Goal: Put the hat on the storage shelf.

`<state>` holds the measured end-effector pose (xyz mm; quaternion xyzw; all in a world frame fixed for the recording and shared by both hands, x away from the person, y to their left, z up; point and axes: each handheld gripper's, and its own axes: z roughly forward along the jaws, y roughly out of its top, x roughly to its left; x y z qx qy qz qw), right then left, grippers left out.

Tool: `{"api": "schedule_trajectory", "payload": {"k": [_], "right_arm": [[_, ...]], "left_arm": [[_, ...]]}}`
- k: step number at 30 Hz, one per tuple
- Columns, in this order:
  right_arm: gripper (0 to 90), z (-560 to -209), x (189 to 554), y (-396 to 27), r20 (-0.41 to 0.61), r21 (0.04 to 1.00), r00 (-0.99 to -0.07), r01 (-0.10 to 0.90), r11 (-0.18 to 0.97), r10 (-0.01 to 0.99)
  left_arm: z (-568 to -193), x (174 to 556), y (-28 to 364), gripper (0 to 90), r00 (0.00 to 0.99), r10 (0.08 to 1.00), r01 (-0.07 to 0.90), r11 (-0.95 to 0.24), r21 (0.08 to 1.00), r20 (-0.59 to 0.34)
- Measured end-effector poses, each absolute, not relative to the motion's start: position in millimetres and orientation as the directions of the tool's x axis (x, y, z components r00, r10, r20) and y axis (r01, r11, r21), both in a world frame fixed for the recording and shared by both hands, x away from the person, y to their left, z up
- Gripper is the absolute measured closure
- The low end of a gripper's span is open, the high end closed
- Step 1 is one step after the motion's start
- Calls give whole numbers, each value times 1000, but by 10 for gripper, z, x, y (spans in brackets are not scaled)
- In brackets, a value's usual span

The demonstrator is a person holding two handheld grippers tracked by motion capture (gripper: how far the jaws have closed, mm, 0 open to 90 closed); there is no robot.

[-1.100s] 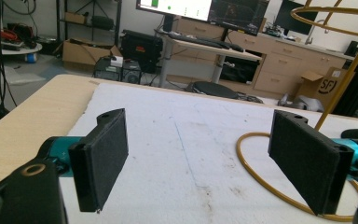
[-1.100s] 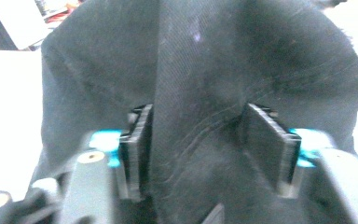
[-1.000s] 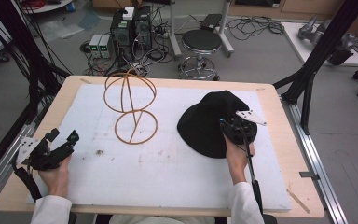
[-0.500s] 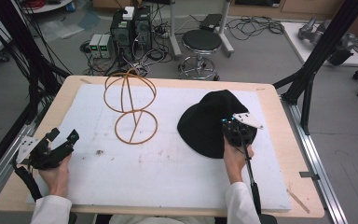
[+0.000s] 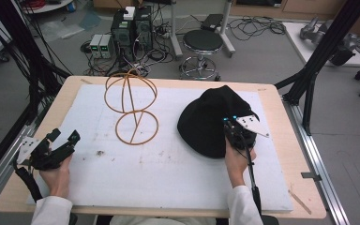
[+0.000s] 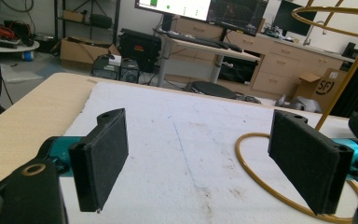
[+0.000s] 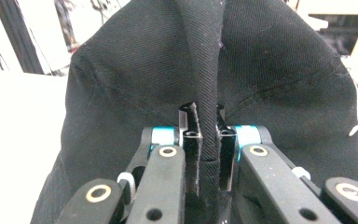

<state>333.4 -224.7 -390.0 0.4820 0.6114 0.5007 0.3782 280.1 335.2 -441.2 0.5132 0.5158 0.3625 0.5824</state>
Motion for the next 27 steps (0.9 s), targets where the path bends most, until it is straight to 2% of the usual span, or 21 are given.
{"api": "schedule_trajectory", "payload": {"k": [9, 15, 27], "right_arm": [[860, -3790, 3265, -2312, 45, 995, -272, 101, -18, 961], [860, -3672, 3264, -2349, 53, 998, -270, 59, -38, 961], [860, -3315, 3276, -2259, 10, 1000, -300, 11, -7, 954]], "left_arm": [[-4403, 2795, 3327, 203, 218, 950, 93, 206, 974, -222], [-4404, 2796, 3329, 203, 217, 950, 96, 209, 973, -225], [-4409, 2740, 3322, 203, 222, 948, 99, 210, 973, -227]]}}
